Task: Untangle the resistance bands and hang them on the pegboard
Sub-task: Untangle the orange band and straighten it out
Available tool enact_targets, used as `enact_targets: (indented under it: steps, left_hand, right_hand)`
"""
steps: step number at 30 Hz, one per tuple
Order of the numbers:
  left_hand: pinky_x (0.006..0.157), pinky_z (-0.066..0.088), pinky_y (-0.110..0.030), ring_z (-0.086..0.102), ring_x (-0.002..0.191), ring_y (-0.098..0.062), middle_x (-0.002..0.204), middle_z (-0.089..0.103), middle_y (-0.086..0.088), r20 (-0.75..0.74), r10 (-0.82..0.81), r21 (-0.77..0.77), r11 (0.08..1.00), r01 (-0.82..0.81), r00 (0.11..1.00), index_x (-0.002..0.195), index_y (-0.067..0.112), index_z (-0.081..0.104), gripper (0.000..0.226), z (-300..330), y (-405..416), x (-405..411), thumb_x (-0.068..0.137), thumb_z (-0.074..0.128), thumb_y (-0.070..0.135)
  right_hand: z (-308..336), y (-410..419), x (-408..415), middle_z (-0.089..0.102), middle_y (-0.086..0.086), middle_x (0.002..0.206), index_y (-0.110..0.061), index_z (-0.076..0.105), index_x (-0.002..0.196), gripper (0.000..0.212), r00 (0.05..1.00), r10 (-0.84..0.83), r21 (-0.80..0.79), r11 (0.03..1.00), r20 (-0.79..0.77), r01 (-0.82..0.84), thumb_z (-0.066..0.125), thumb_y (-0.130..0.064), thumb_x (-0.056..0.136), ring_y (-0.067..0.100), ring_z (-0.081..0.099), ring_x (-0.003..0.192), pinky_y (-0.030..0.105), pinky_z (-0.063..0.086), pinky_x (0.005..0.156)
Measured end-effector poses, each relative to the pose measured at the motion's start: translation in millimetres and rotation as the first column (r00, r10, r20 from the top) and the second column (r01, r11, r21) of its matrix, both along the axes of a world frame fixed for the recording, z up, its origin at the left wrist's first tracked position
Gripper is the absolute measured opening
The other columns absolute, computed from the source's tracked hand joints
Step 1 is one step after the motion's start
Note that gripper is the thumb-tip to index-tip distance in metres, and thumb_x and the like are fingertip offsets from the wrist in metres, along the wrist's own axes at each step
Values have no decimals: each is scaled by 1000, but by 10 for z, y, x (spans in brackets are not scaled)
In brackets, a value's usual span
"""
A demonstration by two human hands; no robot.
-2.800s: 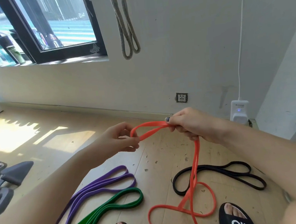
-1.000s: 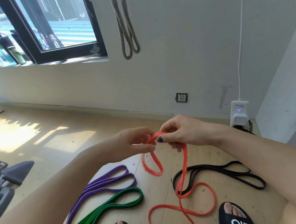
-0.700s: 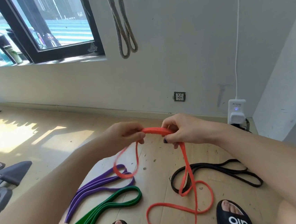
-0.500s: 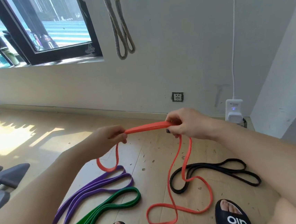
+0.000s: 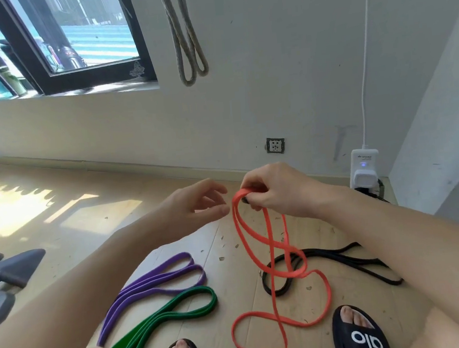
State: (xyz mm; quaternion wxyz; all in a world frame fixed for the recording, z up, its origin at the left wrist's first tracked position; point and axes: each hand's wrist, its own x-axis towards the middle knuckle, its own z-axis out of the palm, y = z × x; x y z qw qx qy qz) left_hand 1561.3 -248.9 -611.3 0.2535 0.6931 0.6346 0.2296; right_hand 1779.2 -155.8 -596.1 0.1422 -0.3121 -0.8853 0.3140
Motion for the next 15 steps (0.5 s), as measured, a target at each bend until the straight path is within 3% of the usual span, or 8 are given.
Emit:
enact_targets:
  steps: [2,5,9,12,15]
  left_hand:
    - [93,54,-20,67,104,1,111,71,16,-31,-48,19,999,49,998,121,31,62,41,-14,8,70,89,61,56]
    - [88,52,-12,68,101,3,104,73,16,-79,-54,87,994,61,995,112,25,68,15,-35,52,135,98,65,30]
    - [90,57,-24,70,96,-1,98,74,14,-93,-55,92,994,63,994,106,23,67,10,-28,72,122,96,68,24]
    - [87,60,-37,70,90,-7,94,72,12,-182,-44,119,991,66,982,103,26,64,6,-16,83,92,97,65,26]
    - [86,60,-37,69,87,-6,91,71,13,-179,-12,132,991,36,984,100,30,61,3,25,86,110,99,61,27]
  right_hand:
    - [-6,-17,-5,71,-9,75,-26,72,92,12,1000,11,-3,1000,-6,-11,64,-20,96,0,62,64,16,43,59]
    - [-17,-44,-45,69,-9,76,-28,72,88,13,999,29,14,999,16,-29,64,-20,94,4,61,67,20,44,60]
    - [-29,-36,-77,70,-7,77,-27,71,87,11,1000,15,27,1000,19,-15,64,-21,93,12,65,71,29,51,63]
    - [-44,-25,-91,68,-7,79,-27,70,88,9,1000,10,54,998,20,-11,67,-19,91,13,64,74,30,52,66]
    - [-64,-2,-95,65,-5,80,-26,66,87,8,999,-9,91,996,36,6,69,-18,88,16,64,75,37,55,69]
